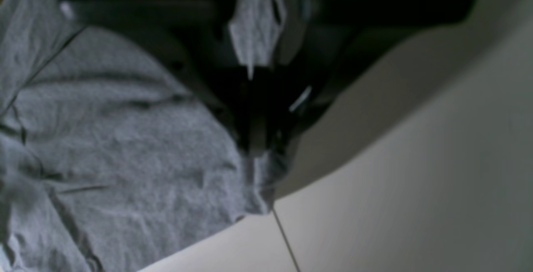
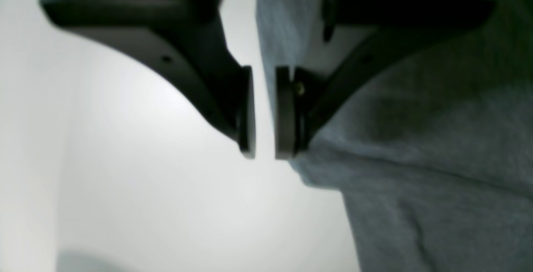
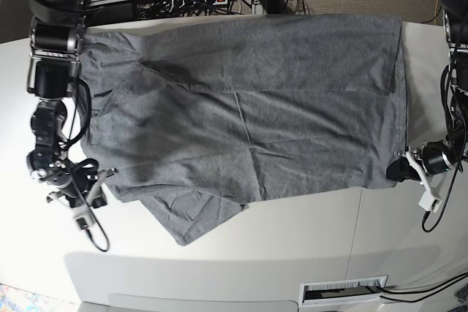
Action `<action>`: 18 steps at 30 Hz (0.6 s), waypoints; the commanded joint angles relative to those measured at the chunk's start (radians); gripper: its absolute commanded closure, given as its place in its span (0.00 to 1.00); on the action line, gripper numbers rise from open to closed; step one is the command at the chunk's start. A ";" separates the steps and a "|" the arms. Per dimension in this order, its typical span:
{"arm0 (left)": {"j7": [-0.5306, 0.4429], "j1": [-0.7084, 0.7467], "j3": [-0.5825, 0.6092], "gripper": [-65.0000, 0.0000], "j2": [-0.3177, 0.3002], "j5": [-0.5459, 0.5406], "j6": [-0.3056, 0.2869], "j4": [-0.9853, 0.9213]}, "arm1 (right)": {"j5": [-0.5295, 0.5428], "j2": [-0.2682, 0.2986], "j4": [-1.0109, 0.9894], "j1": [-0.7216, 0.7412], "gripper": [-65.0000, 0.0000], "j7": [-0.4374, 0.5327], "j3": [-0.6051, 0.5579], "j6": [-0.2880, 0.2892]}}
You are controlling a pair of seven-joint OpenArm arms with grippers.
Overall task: Fold the T-shirt properly
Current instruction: 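Adjust the grip on the hem edges, pulling the fabric taut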
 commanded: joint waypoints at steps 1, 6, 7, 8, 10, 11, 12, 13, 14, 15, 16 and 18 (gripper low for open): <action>-0.018 -0.031 -0.008 1.00 -0.020 -0.018 -0.005 0.016 | -0.026 -0.002 0.016 0.033 0.85 0.036 0.004 -0.001; 0.042 -0.015 -0.008 1.00 -0.013 -0.018 -0.005 0.016 | -0.136 -0.042 -0.054 0.034 0.85 0.124 0.004 -0.003; 0.040 -0.009 -0.008 1.00 -0.014 -0.018 -0.005 0.016 | -0.149 -0.043 -0.080 0.034 0.85 0.139 0.004 -0.003; 0.034 -0.003 -0.008 1.00 -0.014 -0.018 -0.005 0.016 | -0.158 -0.044 -0.110 0.034 0.85 0.149 0.004 -0.003; 0.020 0.004 -0.008 1.00 -0.014 -0.018 -0.005 0.016 | -0.188 -0.044 -0.178 0.034 0.85 0.173 0.004 -0.003; 0.017 0.004 -0.008 1.00 -0.013 -0.018 -0.005 0.016 | -0.207 -0.043 -0.215 0.034 0.85 0.188 0.004 -0.003; 0.015 0.004 -0.008 1.00 -0.014 -0.018 -0.005 0.016 | -0.227 -0.043 -0.247 0.033 0.85 0.201 0.004 -0.003; 0.015 0.003 -0.008 1.00 -0.014 -0.018 -0.005 0.016 | -0.241 -0.043 -0.276 0.033 0.85 0.208 0.004 -0.003; 0.015 0.003 -0.008 1.00 -0.014 -0.018 -0.005 0.016 | -0.251 -0.043 -0.296 0.032 0.85 0.207 0.004 -0.003; 0.016 0.003 -0.008 1.00 -0.014 -0.018 -0.005 0.016 | -0.254 -0.043 -0.309 0.031 0.85 0.200 0.004 -0.003; 0.016 0.004 -0.008 1.00 -0.014 -0.018 -0.005 0.016 | -0.253 -0.043 -0.312 0.027 0.85 0.183 0.004 -0.004; 0.028 0.004 -0.008 1.00 -0.014 -0.018 -0.005 0.016 | -0.244 -0.043 -0.309 0.017 0.85 0.122 0.004 -0.004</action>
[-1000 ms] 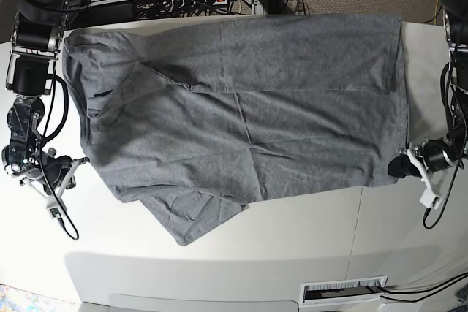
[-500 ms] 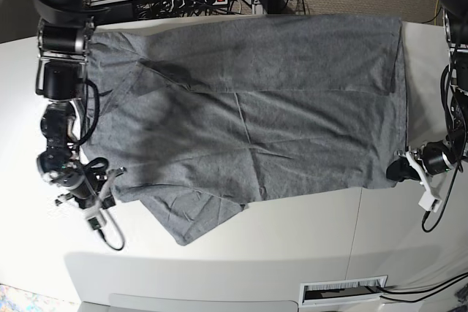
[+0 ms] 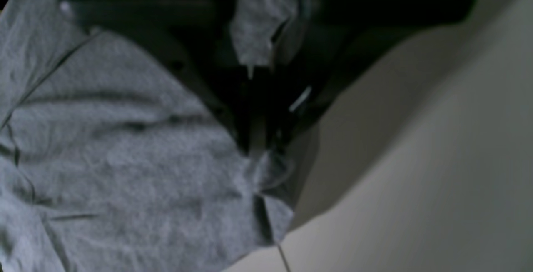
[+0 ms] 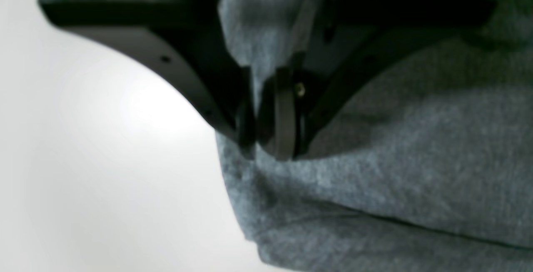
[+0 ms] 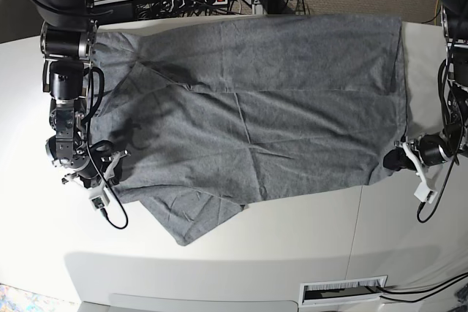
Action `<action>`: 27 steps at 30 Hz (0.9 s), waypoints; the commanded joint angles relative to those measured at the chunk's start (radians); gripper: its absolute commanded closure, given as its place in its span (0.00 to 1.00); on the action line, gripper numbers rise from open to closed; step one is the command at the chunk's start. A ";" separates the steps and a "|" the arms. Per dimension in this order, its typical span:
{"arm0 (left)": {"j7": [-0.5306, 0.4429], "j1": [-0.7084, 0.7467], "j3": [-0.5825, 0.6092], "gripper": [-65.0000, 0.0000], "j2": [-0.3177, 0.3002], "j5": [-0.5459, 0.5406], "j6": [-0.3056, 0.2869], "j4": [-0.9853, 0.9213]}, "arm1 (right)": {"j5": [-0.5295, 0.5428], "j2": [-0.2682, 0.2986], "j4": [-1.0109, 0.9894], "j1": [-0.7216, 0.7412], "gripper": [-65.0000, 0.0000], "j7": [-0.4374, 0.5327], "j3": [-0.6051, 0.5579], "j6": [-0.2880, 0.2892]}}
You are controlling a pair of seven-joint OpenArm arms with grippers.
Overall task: Fold the T-shirt properly
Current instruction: 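Adjust the grip on the hem edges, pulling the fabric taut, then lift the hem edge and fold it toward the collar with both grippers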
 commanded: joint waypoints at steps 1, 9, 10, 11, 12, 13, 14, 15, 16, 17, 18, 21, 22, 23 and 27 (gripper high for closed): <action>-0.005 -0.029 -0.008 1.00 -0.021 -0.018 -0.005 0.015 | -0.037 0.013 -0.003 0.000 0.85 -0.115 0.001 0.007; 0.017 -0.028 -0.008 1.00 -0.021 -0.019 -0.005 0.015 | 0.077 0.065 0.057 -0.067 0.85 -0.281 0.001 0.008; 0.020 -0.028 -0.008 1.00 -0.021 -0.019 -0.005 0.015 | 0.083 0.077 0.075 -0.080 0.85 -0.294 0.001 0.009; 0.020 -0.026 -0.008 1.00 -0.021 -0.019 -0.005 0.015 | 0.090 0.090 0.093 -0.093 0.85 -0.303 0.001 0.009; 0.021 -0.023 -0.008 1.00 -0.021 -0.022 -0.005 0.015 | 0.103 0.103 0.114 -0.106 0.85 -0.313 0.001 0.009; 0.021 -0.018 -0.008 1.00 -0.021 -0.025 -0.005 0.015 | 0.122 0.116 0.137 -0.119 0.85 -0.325 0.001 0.009; 0.025 -0.012 -0.008 1.00 -0.019 -0.035 -0.005 0.015 | 0.148 0.130 0.160 -0.134 0.85 -0.343 0.001 0.011; 0.039 -0.003 -0.008 1.00 -0.018 -0.051 -0.005 0.016 | 0.171 0.143 0.181 -0.148 0.86 -0.360 0.001 0.011; 0.055 0.003 -0.008 1.00 -0.013 -0.066 -0.005 0.016 | 0.187 0.156 0.201 -0.163 0.86 -0.370 0.001 0.011; 0.075 0.008 -0.008 1.00 -0.008 -0.075 -0.005 0.016 | 0.195 0.166 0.218 -0.175 0.86 -0.370 0.001 0.011; 0.094 0.010 -0.008 1.00 -0.003 -0.079 -0.005 0.016 | 0.200 0.176 0.231 -0.187 0.85 -0.367 0.001 0.011; 0.084 0.018 -0.008 1.00 0.001 -0.086 -0.005 0.016 | 0.220 0.193 0.260 -0.203 0.86 -0.361 0.001 0.011; 0.072 0.018 -0.008 1.00 0.000 -0.085 -0.005 0.016 | 0.221 0.195 0.266 -0.202 0.85 -0.356 0.001 0.011; 0.060 0.018 -0.008 1.00 0.000 -0.085 -0.005 0.016 | 0.221 0.195 0.274 -0.202 0.85 -0.344 0.001 0.011; 0.035 0.018 -0.008 1.00 -0.002 -0.084 -0.005 0.016 | 0.242 0.195 0.320 -0.202 0.85 -0.283 0.001 0.011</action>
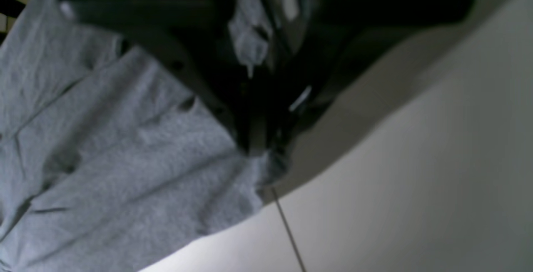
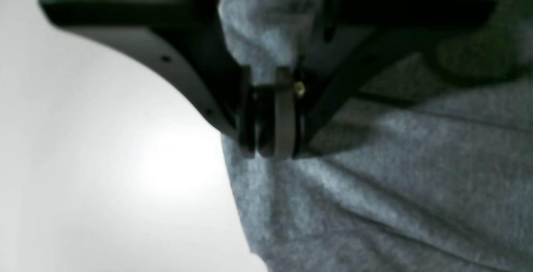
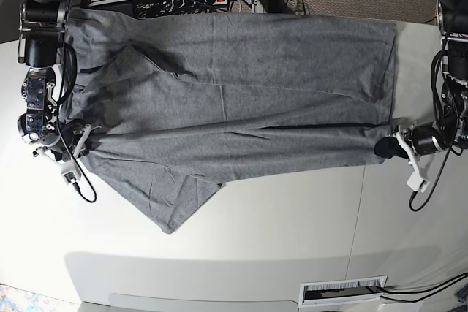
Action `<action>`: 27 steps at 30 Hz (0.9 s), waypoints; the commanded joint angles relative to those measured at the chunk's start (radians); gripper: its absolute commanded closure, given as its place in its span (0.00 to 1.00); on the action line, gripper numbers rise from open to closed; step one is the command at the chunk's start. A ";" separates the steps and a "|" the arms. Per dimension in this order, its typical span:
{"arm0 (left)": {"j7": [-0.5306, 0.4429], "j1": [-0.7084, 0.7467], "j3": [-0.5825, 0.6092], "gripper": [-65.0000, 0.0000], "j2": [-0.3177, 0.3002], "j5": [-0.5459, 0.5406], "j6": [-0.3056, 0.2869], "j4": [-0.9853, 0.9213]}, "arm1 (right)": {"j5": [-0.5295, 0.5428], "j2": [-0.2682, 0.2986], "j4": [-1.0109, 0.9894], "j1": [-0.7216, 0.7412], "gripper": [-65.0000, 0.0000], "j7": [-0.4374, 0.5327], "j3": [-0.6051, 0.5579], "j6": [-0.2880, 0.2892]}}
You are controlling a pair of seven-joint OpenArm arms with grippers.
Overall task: Fold the T-shirt properly
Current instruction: 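Lift the hem edge and fold it toward the collar with both grippers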
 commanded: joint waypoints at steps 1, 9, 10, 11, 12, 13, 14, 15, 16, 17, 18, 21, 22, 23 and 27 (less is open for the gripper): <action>-0.019 -0.027 -0.008 1.00 -0.024 -0.017 -0.005 0.014 | 0.003 0.019 0.023 0.013 0.85 0.008 0.002 0.005; -0.020 -0.027 -0.008 1.00 -0.024 -0.014 -0.005 0.014 | 0.006 0.016 0.053 0.056 0.61 0.099 0.002 0.005; -0.020 -0.027 -0.008 1.00 -0.024 -0.014 -0.005 0.014 | 0.006 0.016 0.053 0.065 0.61 0.100 0.002 0.005; -0.020 -0.027 -0.008 1.00 -0.024 -0.014 -0.005 0.014 | 0.006 0.016 0.053 0.074 0.61 0.104 0.002 0.005; -0.020 -0.027 -0.008 1.00 -0.025 -0.014 -0.005 0.014 | 0.005 0.016 0.053 0.084 0.61 0.117 0.002 0.005; -0.020 -0.027 -0.008 1.00 -0.024 -0.014 -0.005 0.014 | 0.000 0.016 0.052 0.092 0.61 0.130 0.002 0.005; -0.020 -0.027 -0.008 1.00 -0.024 -0.014 -0.005 0.014 | -0.010 0.016 0.051 0.101 0.61 0.142 0.002 0.005; -0.020 -0.027 -0.008 1.00 -0.024 -0.014 -0.005 0.014 | -0.015 0.016 0.051 0.108 0.61 0.151 0.002 0.005; -0.020 -0.027 -0.008 1.00 -0.024 -0.014 -0.005 0.014 | -0.026 0.016 0.051 0.112 0.61 0.161 0.002 0.005; -0.020 -0.027 -0.008 1.00 -0.024 -0.014 -0.005 0.014 | -0.042 0.016 0.050 0.113 0.61 0.172 0.002 0.005; -0.020 -0.027 -0.008 1.00 -0.024 -0.014 -0.005 0.014 | -0.058 0.016 0.048 0.113 0.61 0.187 0.002 0.005; -0.020 -0.027 -0.008 1.00 -0.025 -0.014 -0.005 0.014 | -0.103 0.016 0.002 0.118 0.61 0.252 0.002 0.005; -0.019 -0.027 -0.008 1.00 -0.025 -0.014 -0.005 0.014 | -0.119 0.016 -0.024 0.123 0.61 0.283 0.002 0.005; -0.019 -0.027 -0.008 1.00 -0.024 -0.014 -0.005 0.013 | -0.137 0.013 -0.055 0.131 0.61 0.317 0.002 0.005; -0.020 -0.027 -0.008 1.00 -0.024 -0.014 -0.005 0.014 | -0.190 -0.008 -0.180 0.180 0.61 0.380 0.002 0.003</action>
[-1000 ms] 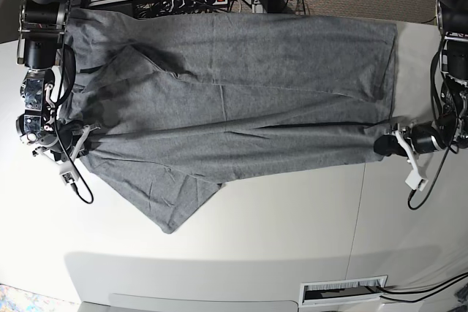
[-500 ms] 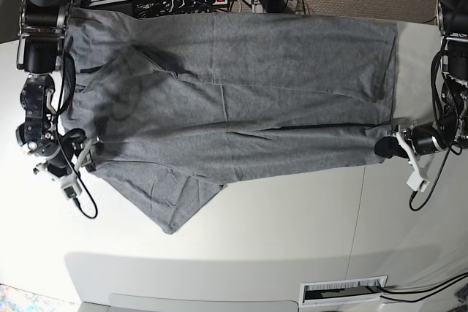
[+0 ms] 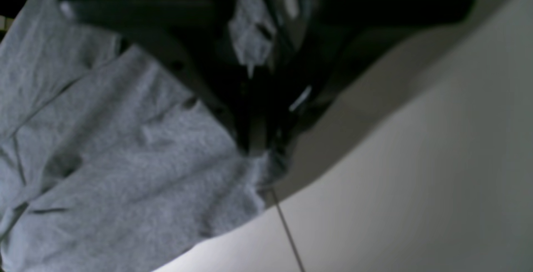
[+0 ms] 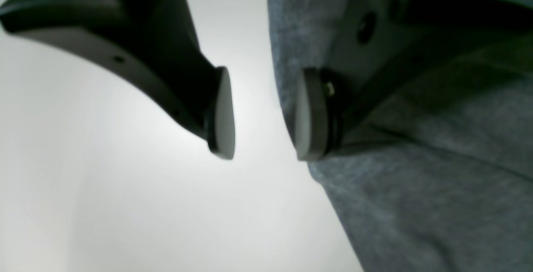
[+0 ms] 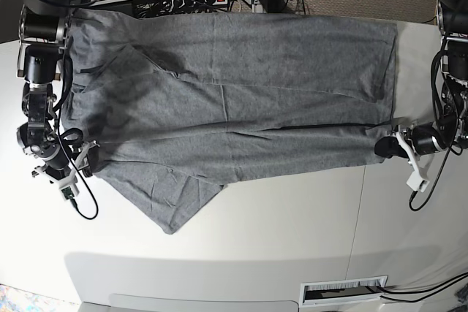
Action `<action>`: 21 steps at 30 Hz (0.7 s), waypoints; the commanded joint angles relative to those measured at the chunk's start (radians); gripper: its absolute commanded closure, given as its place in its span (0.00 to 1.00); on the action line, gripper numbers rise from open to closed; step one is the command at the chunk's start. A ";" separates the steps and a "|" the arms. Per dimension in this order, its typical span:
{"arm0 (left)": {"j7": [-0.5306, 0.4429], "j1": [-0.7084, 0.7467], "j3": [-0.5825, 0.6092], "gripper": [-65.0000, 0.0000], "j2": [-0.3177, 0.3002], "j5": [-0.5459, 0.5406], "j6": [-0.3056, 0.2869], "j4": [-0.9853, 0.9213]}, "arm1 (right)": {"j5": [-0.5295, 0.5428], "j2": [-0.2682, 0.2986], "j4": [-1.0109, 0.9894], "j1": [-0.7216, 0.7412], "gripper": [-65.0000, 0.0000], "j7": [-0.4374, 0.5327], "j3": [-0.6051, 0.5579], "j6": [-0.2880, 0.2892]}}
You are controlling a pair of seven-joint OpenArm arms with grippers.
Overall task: Fold the T-shirt properly
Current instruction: 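Lift the hem edge and fold it toward the collar with both grippers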
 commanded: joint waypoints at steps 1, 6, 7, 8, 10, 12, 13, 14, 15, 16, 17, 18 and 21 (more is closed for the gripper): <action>-0.018 -0.027 -0.008 1.00 -0.024 -0.016 -0.005 0.014 | -0.005 0.007 -0.010 0.051 0.61 0.042 0.006 -0.003; -0.019 -0.027 -0.008 1.00 -0.024 -0.016 -0.005 0.014 | -0.087 -0.031 -0.118 0.111 0.61 0.114 0.006 -0.004; -0.019 -0.027 -0.008 1.00 -0.024 -0.016 -0.005 0.014 | -0.098 -0.039 -0.138 0.119 0.61 0.118 0.006 -0.004; -0.019 -0.027 -0.008 1.00 -0.024 -0.016 -0.005 0.014 | -0.105 -0.047 -0.158 0.126 0.61 0.118 0.006 -0.004; -0.018 -0.027 -0.008 1.00 -0.025 -0.016 -0.005 0.014 | -0.119 -0.057 -0.183 0.128 0.61 0.126 0.006 -0.005; -0.019 -0.027 -0.008 1.00 -0.024 -0.016 -0.005 0.014 | -0.118 -0.063 -0.196 0.125 0.61 0.120 0.006 -0.005; -0.019 -0.027 -0.008 1.00 -0.024 -0.016 -0.005 0.014 | -0.117 -0.063 -0.200 0.122 0.61 0.112 0.006 -0.004; -0.018 -0.027 -0.008 1.00 -0.025 -0.016 -0.005 0.014 | -0.117 -0.063 -0.201 0.122 0.61 0.100 0.006 -0.004; -0.018 -0.027 -0.008 1.00 -0.025 -0.016 -0.005 0.014 | -0.117 -0.062 -0.201 0.122 0.61 0.084 0.006 -0.004; -0.019 -0.027 -0.008 1.00 -0.025 -0.016 -0.005 0.014 | -0.117 -0.062 -0.201 0.122 0.61 0.061 0.006 -0.004; -0.019 -0.027 -0.008 1.00 -0.024 -0.016 -0.005 0.013 | -0.116 -0.062 -0.201 0.122 0.61 0.039 0.006 -0.004; -0.019 -0.027 -0.008 1.00 -0.025 -0.016 -0.005 0.014 | -0.114 -0.062 -0.201 0.122 0.61 0.018 0.006 -0.004; -0.019 -0.027 -0.008 1.00 -0.024 -0.016 -0.005 0.014 | -0.086 -0.062 -0.201 0.121 0.67 -0.043 0.006 -0.004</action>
